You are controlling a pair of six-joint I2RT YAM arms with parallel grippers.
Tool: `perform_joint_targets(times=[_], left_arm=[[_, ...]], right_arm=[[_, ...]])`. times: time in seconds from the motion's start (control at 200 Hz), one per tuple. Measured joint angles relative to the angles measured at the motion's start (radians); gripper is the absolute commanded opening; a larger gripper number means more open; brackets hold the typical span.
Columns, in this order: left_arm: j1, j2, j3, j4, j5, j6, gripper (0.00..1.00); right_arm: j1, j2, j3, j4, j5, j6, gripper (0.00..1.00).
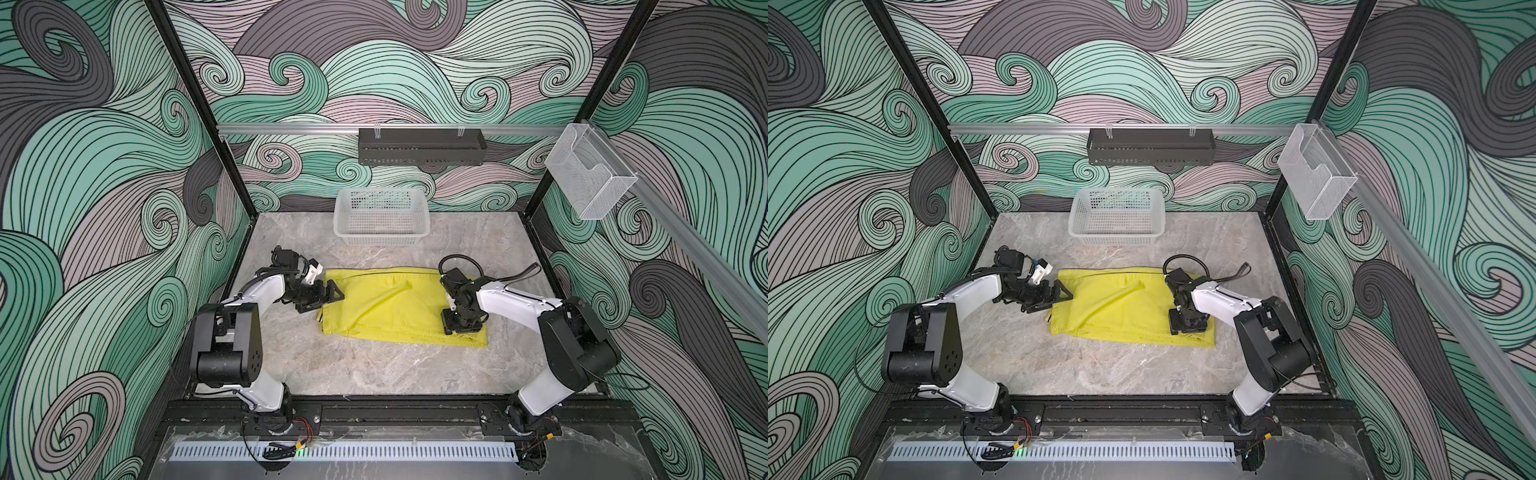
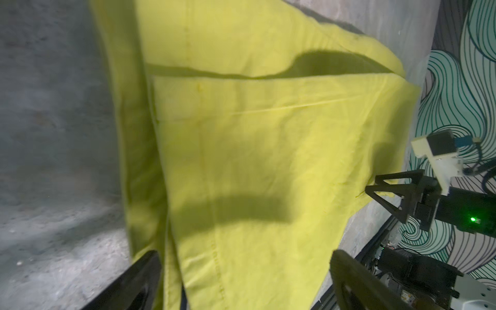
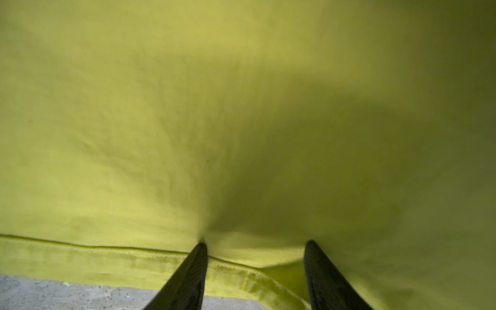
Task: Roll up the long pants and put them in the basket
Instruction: Adjust the long pant at the center of the board.
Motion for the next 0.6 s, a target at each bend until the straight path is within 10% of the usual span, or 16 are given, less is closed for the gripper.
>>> perform_joint_targets(times=[0.6], left_arm=[[-0.068,0.000,-0.005,0.063,0.023,-0.069,0.99]], right_arm=[[-0.091,0.023,0.021,-0.078,-0.016,-0.047,0.59]])
